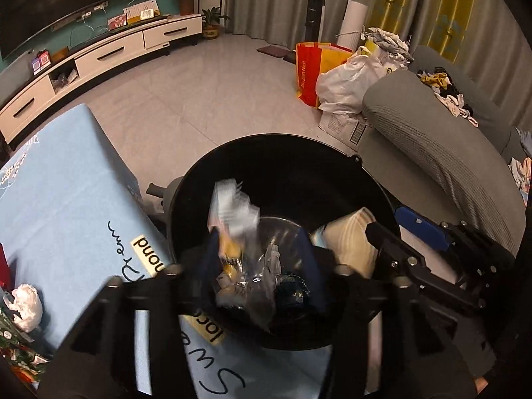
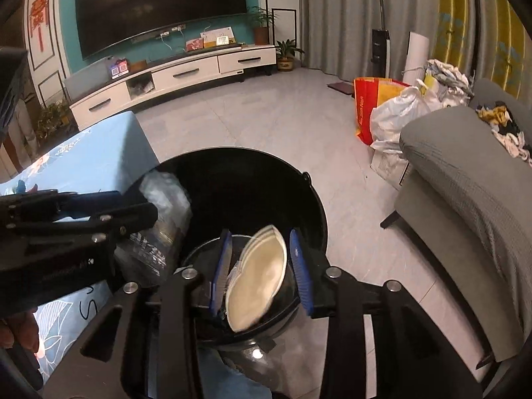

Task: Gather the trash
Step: 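Move both items over the black bin and open both tools to release them, then bring both tools back over the trash on the table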

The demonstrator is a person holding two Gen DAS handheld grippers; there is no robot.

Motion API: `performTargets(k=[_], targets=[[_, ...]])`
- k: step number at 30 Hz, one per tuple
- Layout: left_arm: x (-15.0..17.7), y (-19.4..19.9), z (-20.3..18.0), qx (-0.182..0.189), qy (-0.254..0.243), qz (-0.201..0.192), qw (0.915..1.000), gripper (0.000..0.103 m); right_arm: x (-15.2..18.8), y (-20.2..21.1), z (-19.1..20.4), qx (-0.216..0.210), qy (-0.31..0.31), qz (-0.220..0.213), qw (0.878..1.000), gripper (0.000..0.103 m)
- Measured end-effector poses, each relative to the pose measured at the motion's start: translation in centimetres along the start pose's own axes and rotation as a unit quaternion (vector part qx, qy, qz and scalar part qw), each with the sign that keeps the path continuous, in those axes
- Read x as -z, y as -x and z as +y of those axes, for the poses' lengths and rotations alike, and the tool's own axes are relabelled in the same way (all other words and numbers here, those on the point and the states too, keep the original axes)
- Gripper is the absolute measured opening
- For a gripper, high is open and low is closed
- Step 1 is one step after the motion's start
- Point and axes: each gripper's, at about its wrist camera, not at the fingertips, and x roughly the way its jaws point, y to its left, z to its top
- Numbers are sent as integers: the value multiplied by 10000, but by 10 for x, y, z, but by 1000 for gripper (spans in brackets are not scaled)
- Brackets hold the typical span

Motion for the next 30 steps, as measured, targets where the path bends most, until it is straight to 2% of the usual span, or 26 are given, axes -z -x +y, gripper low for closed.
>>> performTargets(k=[2,3,6,9,12,16,20,30], targets=[[1,1,-1,-38,-44,-16,10000,62,2,4,-1,-39,-56,-23,10000,45],[2,3,0,-42,-53,-21,10000,69,2,6,-2,-53,-80,-34,9999,47],[5,11,-1,-147,-96,-88,9998,77,5,15,-3,-37,-90,-45,9999,50],[13,25,-2,-264,-124,-149,9995,87,9,27,0,21,-73,-66,9999,62],[22,41,1,-419,-106,-191,9989,92,17,42,0,72,-64,-124,9999,71],[43,71,8,-645,32,-245,9976,95,28,60,4,166,-5,-142,9998,85],[70,95,22,-767,260,-176,9966,96,42,77,17,173,106,-24,9998,92],[141,158,70,-1179,826,-202,9894,96,70,101,77,-487,603,278,9966,93]])
